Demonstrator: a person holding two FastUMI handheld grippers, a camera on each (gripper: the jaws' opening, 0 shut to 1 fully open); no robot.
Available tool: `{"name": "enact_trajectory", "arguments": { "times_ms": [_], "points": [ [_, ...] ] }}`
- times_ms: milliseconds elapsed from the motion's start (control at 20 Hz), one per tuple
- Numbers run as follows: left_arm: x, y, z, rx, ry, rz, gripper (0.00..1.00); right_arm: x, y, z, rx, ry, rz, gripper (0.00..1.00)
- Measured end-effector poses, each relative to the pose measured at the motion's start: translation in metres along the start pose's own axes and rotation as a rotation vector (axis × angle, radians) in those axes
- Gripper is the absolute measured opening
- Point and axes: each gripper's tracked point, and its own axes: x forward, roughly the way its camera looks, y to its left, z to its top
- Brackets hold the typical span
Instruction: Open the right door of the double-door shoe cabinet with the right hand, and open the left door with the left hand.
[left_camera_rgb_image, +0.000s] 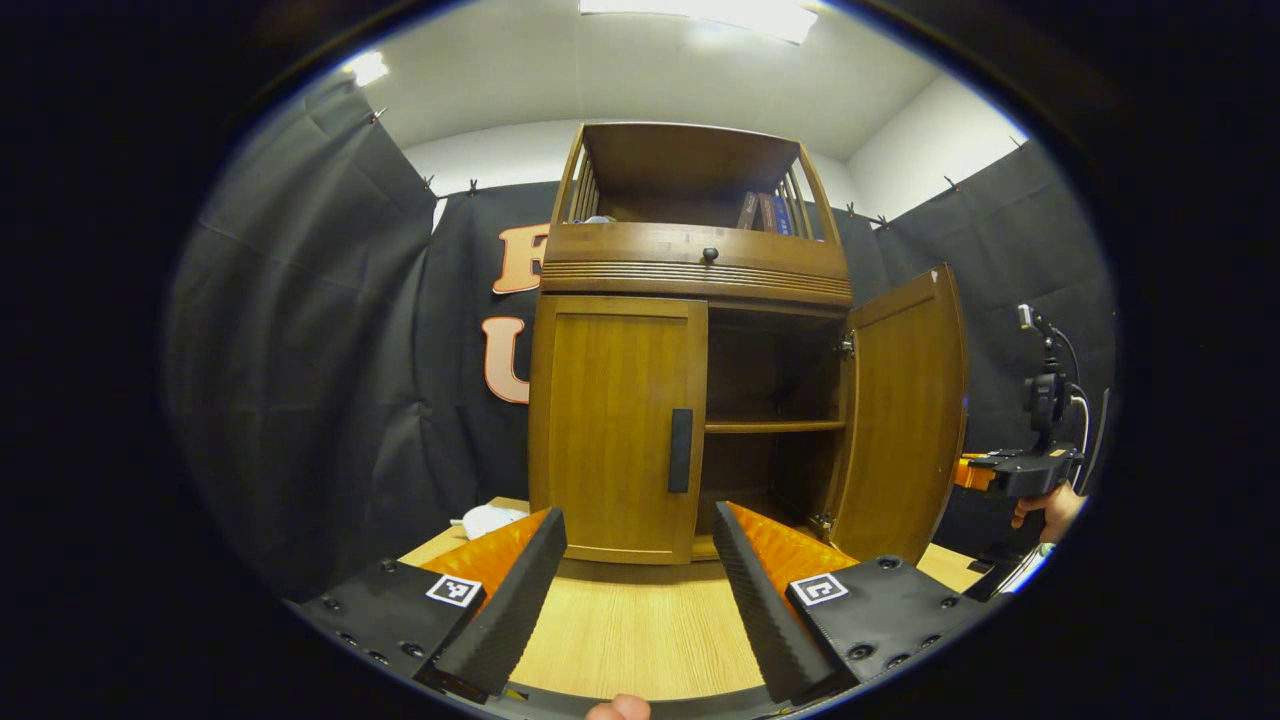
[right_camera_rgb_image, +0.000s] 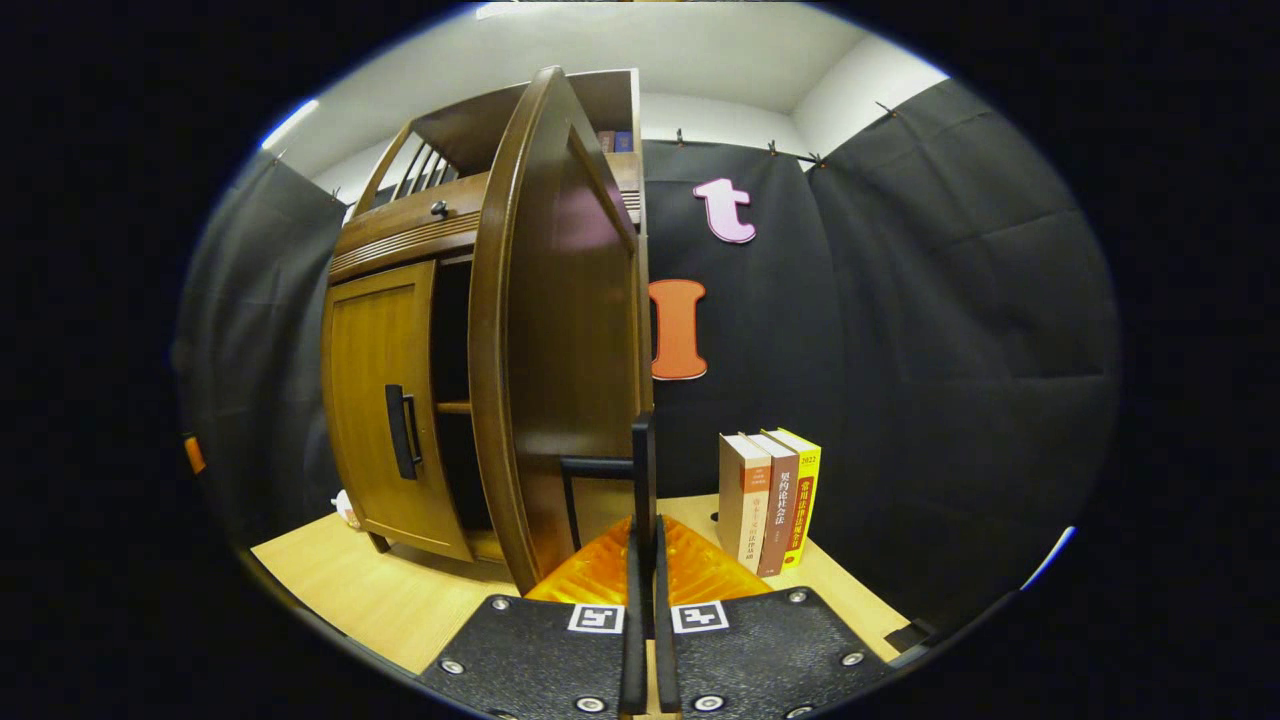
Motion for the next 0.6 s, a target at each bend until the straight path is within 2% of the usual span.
{"name": "enact_trajectory", "arguments": {
  "times_ms": [50, 100, 250, 300, 600],
  "points": [
    [0.001, -0.002, 0.0, 0.001, -0.001, 0.0, 0.94, 0.001, -0.002, 0.001, 0.0, -0.006, 0.007, 0.09],
    [0.0, -0.001, 0.001, 0.004, -0.001, 0.002, 0.99, 0.001, -0.002, 0.002, -0.001, -0.009, 0.018, 0.03],
    [0.0, 0.002, -0.001, 0.005, 0.001, 0.014, 0.99, 0.002, -0.016, 0.003, -0.001, -0.012, 0.07, 0.03],
    [0.0, 0.002, -0.001, 0.002, 0.005, 0.018, 0.93, 0.004, -0.024, 0.002, -0.002, -0.011, 0.084, 0.03],
    [-0.007, 0.026, -0.002, 0.005, 0.004, 0.074, 0.99, 0.006, -0.049, 0.005, 0.017, -0.013, 0.186, 0.03]
  ]
}}
